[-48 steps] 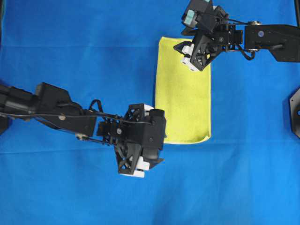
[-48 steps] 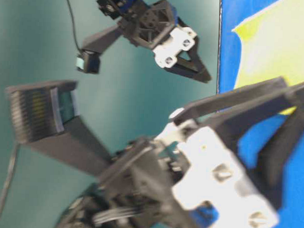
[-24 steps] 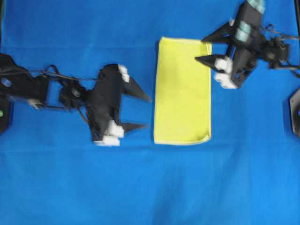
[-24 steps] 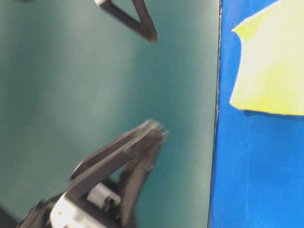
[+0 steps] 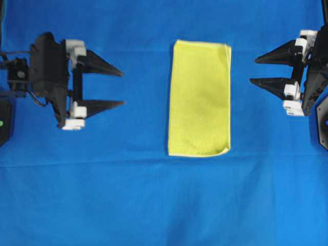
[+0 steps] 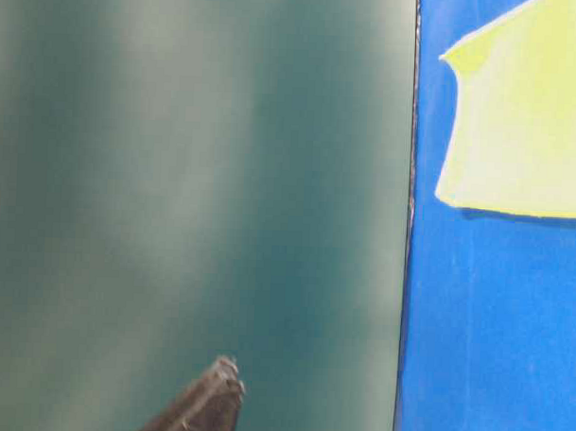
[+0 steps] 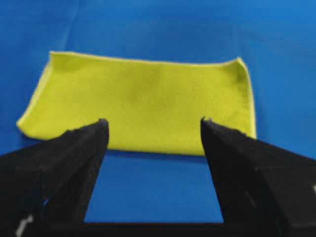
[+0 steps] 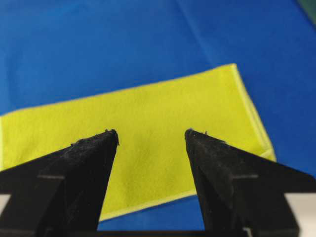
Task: Fold the yellow towel.
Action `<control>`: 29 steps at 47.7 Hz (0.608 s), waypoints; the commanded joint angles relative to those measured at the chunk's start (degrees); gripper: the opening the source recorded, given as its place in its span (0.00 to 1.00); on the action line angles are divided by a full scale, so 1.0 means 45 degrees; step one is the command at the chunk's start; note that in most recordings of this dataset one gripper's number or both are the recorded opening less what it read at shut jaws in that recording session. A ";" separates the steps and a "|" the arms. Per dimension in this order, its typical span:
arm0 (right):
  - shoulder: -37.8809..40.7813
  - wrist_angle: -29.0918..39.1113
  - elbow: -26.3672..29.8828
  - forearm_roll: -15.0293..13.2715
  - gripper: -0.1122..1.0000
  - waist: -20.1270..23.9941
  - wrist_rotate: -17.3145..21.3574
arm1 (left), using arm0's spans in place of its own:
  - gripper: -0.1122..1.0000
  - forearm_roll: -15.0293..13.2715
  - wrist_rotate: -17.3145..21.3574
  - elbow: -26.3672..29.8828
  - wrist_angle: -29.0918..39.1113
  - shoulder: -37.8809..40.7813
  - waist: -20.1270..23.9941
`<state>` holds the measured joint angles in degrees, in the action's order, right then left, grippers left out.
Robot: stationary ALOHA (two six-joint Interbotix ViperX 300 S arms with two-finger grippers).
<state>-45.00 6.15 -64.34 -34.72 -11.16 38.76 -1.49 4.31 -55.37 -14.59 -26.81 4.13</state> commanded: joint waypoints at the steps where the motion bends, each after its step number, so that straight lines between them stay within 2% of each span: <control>1: 0.0000 -0.0371 0.0059 0.0039 0.65 0.0020 0.0020 | 0.75 -0.0039 -0.0020 -0.0020 -0.0352 -0.0195 0.0059; 21: 0.0078 -0.0410 0.0215 0.0117 0.64 -0.0020 0.0039 | 0.75 -0.0039 -0.0039 0.0117 -0.0508 -0.0059 0.0059; 25: 0.0156 -0.0332 0.0391 0.0137 0.64 -0.0293 0.0039 | 0.75 -0.0039 -0.0039 0.0410 -0.0977 0.0313 0.0078; 29: 0.0645 -0.0078 0.0664 0.0137 0.64 -0.0996 0.0039 | 0.75 -0.0039 0.0117 0.0918 -0.1484 0.1074 0.0137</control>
<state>-43.95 5.19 -63.63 -34.28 -13.18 38.85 -1.58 4.39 -54.32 -19.25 -24.08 4.31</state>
